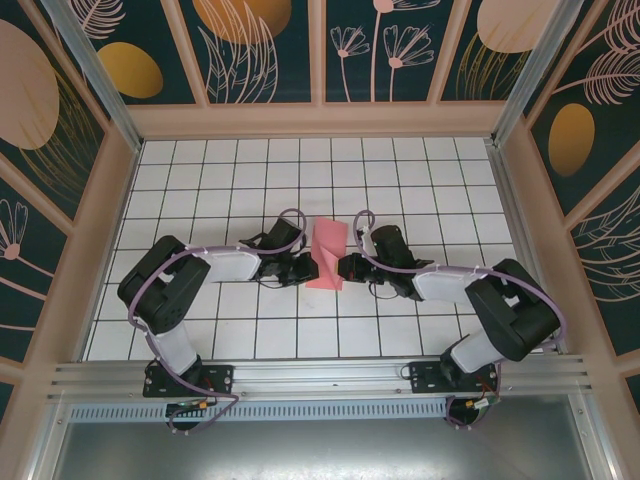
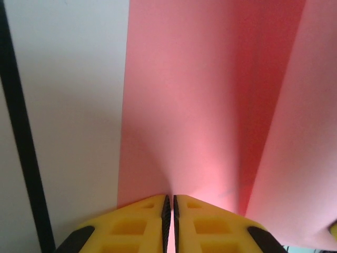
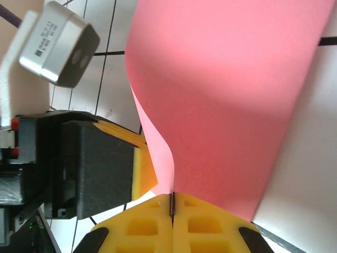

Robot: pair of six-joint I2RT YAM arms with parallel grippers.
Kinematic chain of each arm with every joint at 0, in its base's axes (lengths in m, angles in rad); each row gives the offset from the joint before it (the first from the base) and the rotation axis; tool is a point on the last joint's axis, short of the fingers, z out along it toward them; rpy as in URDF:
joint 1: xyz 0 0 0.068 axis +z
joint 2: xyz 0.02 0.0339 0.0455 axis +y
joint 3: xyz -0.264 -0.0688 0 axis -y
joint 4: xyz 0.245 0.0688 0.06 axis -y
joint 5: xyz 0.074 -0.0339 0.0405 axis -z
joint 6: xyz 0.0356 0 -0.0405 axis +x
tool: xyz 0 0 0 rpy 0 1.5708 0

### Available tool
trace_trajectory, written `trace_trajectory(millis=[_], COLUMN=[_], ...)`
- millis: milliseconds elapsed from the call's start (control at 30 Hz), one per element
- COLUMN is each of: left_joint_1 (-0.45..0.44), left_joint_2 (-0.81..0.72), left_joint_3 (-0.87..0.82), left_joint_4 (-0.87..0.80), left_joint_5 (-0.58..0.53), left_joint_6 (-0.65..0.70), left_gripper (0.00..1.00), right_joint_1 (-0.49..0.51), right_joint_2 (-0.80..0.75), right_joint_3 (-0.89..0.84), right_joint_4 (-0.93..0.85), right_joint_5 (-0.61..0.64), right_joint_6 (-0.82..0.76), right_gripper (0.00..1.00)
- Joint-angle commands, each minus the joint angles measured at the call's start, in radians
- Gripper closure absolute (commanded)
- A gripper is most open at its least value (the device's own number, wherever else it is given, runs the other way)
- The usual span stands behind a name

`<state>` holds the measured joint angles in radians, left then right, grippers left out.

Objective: Fold a paper plane with a square sheet of paper (pick it up from the middle)
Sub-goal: Fold the triangle a second time at the center of the table.

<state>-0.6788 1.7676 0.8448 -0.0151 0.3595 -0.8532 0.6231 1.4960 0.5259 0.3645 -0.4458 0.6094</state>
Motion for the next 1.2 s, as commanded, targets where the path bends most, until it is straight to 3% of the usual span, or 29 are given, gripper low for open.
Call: trace_trajectory(millis=[0, 233, 1167], left_joint_1=[0.003, 0.003, 0.004], left_joint_2=[-0.013, -0.036, -0.022], left_joint_3=[0.002, 0.022, 0.037], left_joint_4=[-0.135, -0.189, -0.177], left_joint_5=[-0.13, -0.201, -0.168], left_joint_6=[0.05, 0.081, 0.098], left_gripper=[0.84, 0.84, 0.8], right_joint_1=[-0.005, -0.005, -0.007], right_joint_2=[0.02, 0.049, 0.198], right_joint_3=[0.011, 0.05, 0.168], right_joint_4=[0.035, 0.019, -0.072], right_joint_5=[0.002, -0.009, -0.019], right_joint_6=[0.01, -0.003, -0.094], right_gripper=[0.98, 0.97, 0.97])
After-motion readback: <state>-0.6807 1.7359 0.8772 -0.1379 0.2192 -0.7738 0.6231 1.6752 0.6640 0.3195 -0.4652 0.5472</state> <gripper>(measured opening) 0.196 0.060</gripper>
